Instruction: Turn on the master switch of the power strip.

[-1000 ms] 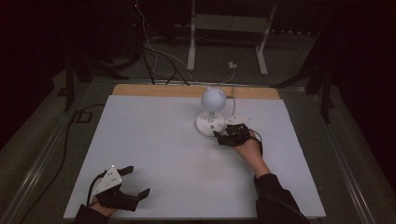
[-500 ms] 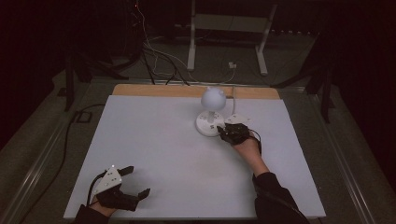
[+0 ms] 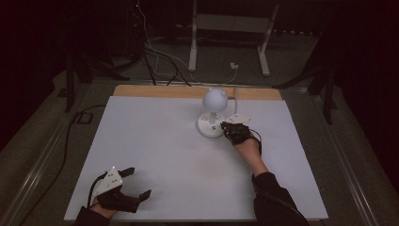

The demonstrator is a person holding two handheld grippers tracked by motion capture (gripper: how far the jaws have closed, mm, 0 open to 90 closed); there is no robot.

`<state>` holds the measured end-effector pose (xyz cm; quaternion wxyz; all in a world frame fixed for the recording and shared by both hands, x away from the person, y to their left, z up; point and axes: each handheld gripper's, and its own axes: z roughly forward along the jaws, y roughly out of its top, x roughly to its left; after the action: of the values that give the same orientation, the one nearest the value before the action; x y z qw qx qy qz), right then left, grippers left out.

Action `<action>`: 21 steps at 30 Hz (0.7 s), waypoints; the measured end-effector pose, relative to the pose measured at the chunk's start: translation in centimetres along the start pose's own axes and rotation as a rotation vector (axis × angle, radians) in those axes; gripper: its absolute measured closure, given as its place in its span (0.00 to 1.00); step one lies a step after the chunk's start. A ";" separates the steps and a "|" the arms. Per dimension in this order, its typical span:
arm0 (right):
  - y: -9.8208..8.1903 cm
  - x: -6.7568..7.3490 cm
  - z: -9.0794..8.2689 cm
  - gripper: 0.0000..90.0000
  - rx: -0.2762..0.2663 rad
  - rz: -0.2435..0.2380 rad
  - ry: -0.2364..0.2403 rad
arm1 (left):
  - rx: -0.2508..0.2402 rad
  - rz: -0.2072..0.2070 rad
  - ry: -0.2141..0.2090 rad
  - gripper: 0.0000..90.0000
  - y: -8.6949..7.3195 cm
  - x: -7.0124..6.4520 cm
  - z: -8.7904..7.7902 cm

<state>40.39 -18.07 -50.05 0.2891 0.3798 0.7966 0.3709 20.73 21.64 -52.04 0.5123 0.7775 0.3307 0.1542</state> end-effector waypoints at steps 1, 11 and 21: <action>0.1 0.0 0.1 0.99 0.001 0.001 -0.005 | -0.001 0.001 0.000 0.00 0.0 0.0 0.0; 0.5 0.0 1.0 1.00 0.011 -0.006 -0.017 | -0.003 0.000 -0.002 0.00 0.0 0.0 -0.1; 0.3 -0.4 1.9 1.00 0.031 0.009 -0.015 | -0.001 0.004 -0.003 0.00 0.0 0.0 -0.1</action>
<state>42.13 -17.59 -50.81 0.2875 0.3908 0.7983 0.3568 20.67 21.71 -52.01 0.5130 0.7779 0.3285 0.1542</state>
